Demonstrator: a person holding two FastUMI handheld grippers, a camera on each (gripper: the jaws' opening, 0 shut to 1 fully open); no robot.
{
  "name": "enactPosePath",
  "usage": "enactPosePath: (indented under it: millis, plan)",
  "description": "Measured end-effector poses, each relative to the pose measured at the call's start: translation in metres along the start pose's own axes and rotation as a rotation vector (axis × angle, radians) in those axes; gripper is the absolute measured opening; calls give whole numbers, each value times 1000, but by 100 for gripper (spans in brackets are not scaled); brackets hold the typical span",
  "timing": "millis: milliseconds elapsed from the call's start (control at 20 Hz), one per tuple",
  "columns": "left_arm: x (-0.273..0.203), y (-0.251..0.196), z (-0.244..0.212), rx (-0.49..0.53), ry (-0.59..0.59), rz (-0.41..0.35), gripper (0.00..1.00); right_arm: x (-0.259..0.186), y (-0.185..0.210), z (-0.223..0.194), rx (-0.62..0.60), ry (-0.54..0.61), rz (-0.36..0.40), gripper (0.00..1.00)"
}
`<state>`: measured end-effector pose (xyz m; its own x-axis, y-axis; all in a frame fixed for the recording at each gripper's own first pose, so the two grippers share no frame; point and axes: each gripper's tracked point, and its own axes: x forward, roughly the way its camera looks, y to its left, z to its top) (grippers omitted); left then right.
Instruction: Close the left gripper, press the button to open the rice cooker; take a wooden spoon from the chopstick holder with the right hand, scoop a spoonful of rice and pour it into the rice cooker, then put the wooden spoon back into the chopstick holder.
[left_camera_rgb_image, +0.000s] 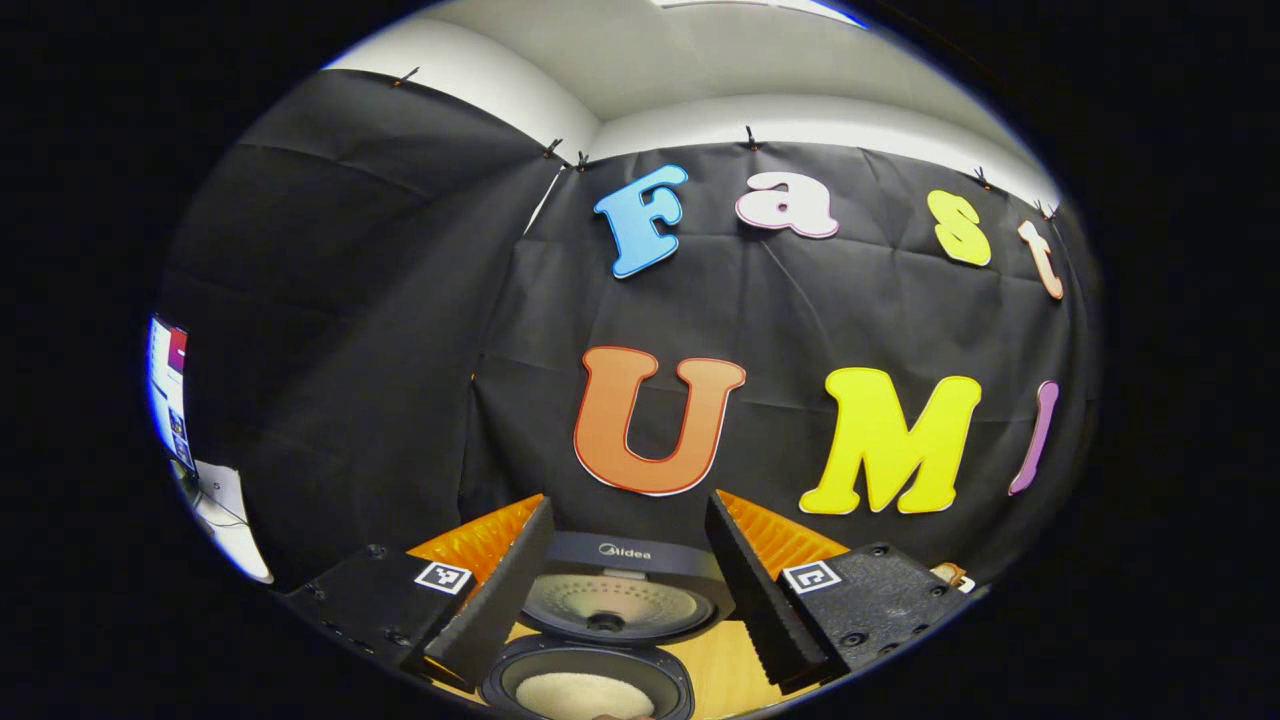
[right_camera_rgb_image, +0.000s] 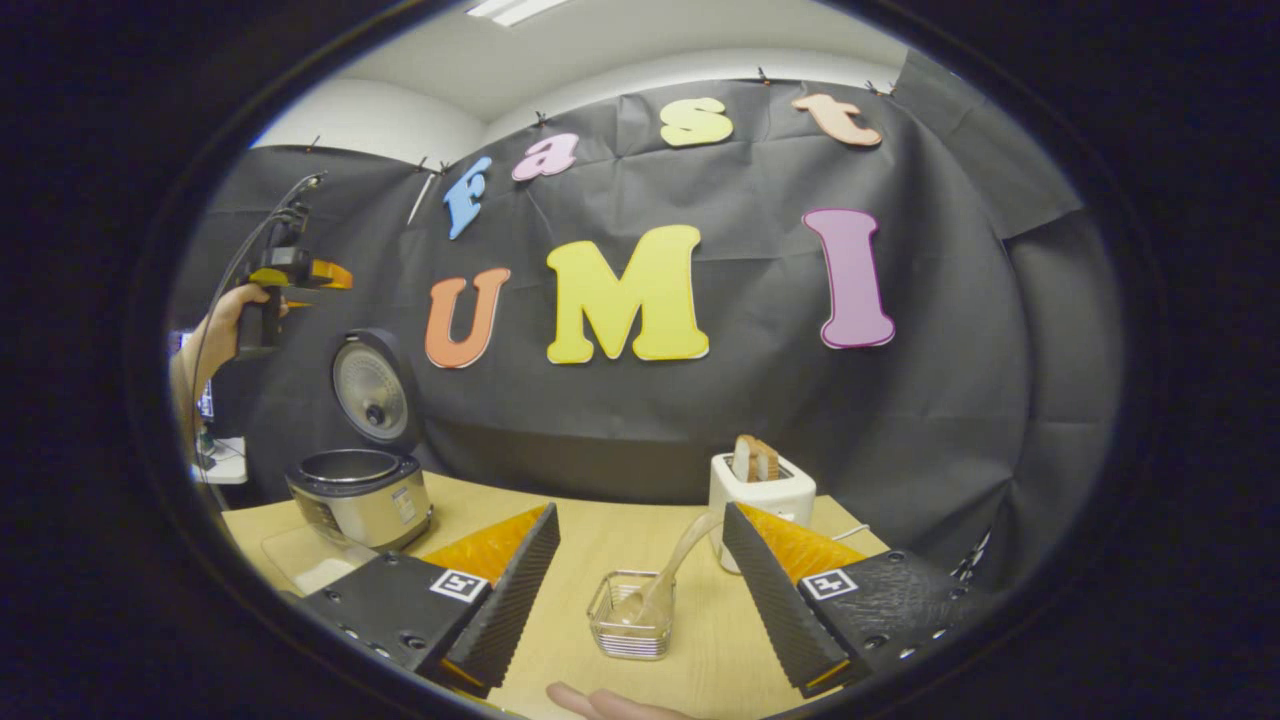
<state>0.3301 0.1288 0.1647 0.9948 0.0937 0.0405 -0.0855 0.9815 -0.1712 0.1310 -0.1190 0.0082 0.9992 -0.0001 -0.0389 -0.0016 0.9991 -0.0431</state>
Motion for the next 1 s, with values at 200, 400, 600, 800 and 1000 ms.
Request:
enactPosePath:
  millis: [200, 400, 600, 800, 1000]
  plan:
    - [57, 3, -14, 44, -22, 6, 97, 5, -6, -15, 33, 29, 3, 95]
    - [85, -3, -7, 160, -86, -2, 97, 11, -12, -30, 48, 75, -1, 98]
    - [98, 1, -6, 217, -107, 36, 97, 14, -11, -35, 64, 89, 6, 96]
    - [108, 5, -29, 199, -40, 34, 98, 13, -5, -36, 71, 88, 23, 92]
    - [110, 1, -55, 170, 44, 2, 95, 8, 2, -33, 57, 71, 36, 96]
